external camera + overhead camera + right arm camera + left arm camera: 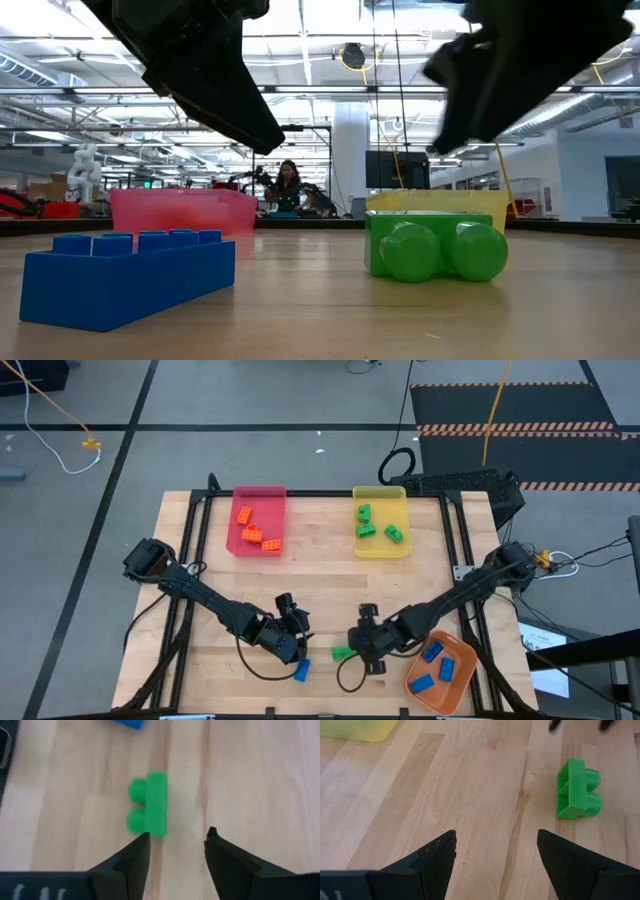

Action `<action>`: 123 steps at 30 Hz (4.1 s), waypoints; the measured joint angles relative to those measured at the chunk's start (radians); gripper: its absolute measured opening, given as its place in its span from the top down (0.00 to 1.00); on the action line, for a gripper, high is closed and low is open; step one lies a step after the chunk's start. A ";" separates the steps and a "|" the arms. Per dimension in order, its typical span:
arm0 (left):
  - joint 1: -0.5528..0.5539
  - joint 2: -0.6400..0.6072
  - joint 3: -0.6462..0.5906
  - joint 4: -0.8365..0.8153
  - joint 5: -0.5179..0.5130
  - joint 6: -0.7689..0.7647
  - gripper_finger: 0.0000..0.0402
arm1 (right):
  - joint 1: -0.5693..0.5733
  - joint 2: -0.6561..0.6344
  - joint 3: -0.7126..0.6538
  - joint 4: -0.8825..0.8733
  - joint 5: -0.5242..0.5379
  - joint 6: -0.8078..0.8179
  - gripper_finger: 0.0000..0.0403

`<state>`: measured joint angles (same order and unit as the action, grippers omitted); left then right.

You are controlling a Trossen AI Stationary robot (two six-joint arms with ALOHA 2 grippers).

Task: Sort & place blocks by color
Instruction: Put the green game piece into the yellow bin, then put the blue game piece into the orange bin

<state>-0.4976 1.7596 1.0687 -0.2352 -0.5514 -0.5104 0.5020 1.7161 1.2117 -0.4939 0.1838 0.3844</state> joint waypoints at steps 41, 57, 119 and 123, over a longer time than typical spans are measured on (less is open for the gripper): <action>-0.002 0.000 0.000 -0.031 0.004 -0.012 0.31 | -0.063 0.206 0.002 0.189 -0.040 -0.012 0.63; -0.002 0.001 0.000 -0.034 0.005 -0.015 0.31 | -0.347 -0.227 0.002 -0.175 0.434 -0.211 0.63; -0.060 -0.134 0.001 -0.098 0.449 -0.461 0.31 | -0.455 -0.438 -0.241 0.206 -0.080 -0.158 0.07; -0.069 -0.108 0.000 -0.117 0.443 -0.579 0.31 | -0.418 -0.434 -0.283 0.343 -0.077 -0.147 0.07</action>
<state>-0.5664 1.6511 1.0691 -0.3523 -0.1088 -1.0890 0.0841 1.2823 0.9287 -0.1513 0.1071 0.2375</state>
